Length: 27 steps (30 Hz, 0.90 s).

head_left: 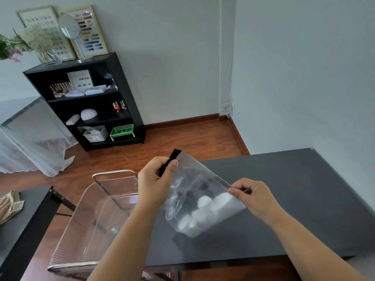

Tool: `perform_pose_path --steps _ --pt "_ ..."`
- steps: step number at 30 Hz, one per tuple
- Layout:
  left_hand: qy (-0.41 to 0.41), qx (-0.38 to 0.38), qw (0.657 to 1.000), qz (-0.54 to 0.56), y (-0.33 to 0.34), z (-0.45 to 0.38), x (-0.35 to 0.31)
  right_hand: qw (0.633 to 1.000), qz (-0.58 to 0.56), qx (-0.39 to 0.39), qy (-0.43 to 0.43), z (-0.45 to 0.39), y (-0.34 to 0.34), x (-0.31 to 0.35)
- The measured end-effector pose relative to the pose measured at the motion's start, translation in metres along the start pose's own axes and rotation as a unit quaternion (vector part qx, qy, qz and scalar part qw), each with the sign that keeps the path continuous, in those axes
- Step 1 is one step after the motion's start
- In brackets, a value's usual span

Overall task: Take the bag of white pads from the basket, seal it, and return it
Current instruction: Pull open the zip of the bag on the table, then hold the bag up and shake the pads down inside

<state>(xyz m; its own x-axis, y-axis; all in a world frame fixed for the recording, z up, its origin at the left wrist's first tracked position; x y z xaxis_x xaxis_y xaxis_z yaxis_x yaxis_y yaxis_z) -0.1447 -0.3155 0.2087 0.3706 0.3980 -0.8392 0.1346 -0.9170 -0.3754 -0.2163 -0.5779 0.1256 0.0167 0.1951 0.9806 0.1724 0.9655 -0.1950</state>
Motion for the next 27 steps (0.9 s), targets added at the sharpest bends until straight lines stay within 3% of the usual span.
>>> perform_pose_path --steps 7,11,17,21,27 --pt "-0.006 0.030 0.999 0.013 -0.002 0.001 -0.003 0.999 0.016 0.039 -0.003 -0.003 0.013 0.015" --pt "0.071 0.096 0.992 -0.032 0.018 0.009 -0.022 0.994 0.039 0.066 -0.079 -0.010 0.034 0.063" --pt "0.100 0.116 0.987 -0.039 0.020 0.014 -0.020 0.986 0.002 0.013 -0.164 -0.020 0.045 0.096" --pt "0.090 0.143 0.983 -0.077 0.008 0.017 0.002 0.986 -0.104 -0.008 -0.134 -0.022 0.032 0.098" --pt "0.054 0.199 0.978 -0.035 0.004 0.029 0.033 0.966 -0.243 -0.024 -0.090 -0.026 0.004 0.101"
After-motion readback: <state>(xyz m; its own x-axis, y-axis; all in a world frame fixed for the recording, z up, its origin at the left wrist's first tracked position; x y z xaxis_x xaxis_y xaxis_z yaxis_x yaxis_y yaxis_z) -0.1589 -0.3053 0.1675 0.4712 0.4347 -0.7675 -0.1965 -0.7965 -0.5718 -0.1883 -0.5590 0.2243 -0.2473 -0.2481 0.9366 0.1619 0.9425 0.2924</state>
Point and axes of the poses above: each hand's wrist, its own z-axis away from the middle knuckle, its own y-axis out of the palm, x = y × z, the point moved 5 cm from there along -z, towards the middle knuckle, and after that the axes turned 3 degrees about -z, right-handed, at the moved point
